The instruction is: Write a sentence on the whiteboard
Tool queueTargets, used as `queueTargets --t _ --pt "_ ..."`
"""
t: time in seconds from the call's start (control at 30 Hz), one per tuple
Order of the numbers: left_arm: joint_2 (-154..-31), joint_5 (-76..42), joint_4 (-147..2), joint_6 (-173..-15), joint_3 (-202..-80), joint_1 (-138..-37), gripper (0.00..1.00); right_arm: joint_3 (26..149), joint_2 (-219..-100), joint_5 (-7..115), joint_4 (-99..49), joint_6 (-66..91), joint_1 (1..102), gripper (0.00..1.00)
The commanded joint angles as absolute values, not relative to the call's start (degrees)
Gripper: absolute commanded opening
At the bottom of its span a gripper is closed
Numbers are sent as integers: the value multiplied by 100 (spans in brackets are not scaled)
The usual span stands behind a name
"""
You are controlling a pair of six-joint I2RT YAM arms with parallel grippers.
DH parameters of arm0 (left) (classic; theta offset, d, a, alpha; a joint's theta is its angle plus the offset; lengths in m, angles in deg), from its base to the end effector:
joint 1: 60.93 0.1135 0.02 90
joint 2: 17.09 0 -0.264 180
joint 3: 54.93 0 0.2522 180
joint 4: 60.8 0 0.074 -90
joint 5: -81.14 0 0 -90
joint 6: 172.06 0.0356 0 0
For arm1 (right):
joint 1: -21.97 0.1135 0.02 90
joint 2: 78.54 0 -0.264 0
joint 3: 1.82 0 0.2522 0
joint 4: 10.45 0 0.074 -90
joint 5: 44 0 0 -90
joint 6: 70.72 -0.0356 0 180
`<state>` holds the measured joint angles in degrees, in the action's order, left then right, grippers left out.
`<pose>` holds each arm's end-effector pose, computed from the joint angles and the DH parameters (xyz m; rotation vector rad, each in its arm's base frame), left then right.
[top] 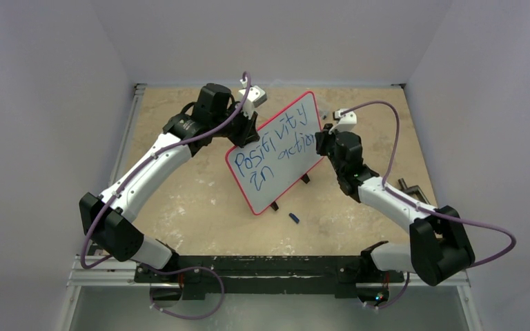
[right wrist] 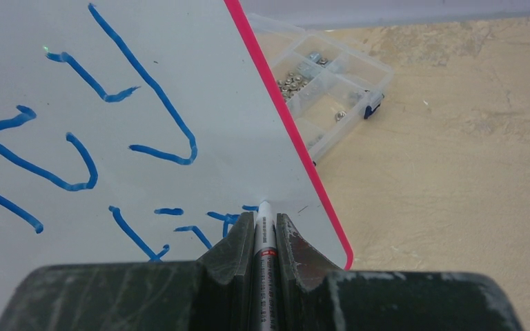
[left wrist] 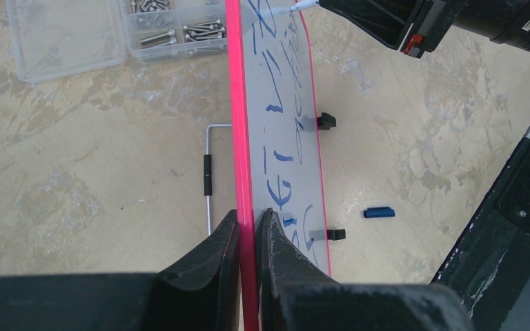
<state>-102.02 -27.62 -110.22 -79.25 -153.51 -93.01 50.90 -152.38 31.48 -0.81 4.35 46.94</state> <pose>0.2728 -0.1845 0.3730 0.8459 2.0646 -0.6430 0.2649 0.1135 0.2546 0.0286 1.7729 0.2806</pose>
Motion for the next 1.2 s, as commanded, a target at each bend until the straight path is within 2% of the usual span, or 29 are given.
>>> queueTargets --t 0.0,0.83,1.17 --pt "-10234 -2625 -11498 -7220 -15219 -9429 0 5449 -15263 3224 124 438 4717 0" --pt "-10230 -2580 -11506 -7204 -15210 -9433 0 5784 -15600 2843 -51 634 4626 0" --pt "-10237 -2562 -11508 -7199 -15210 -9443 0 5552 -15587 3111 -65 467 4601 0"
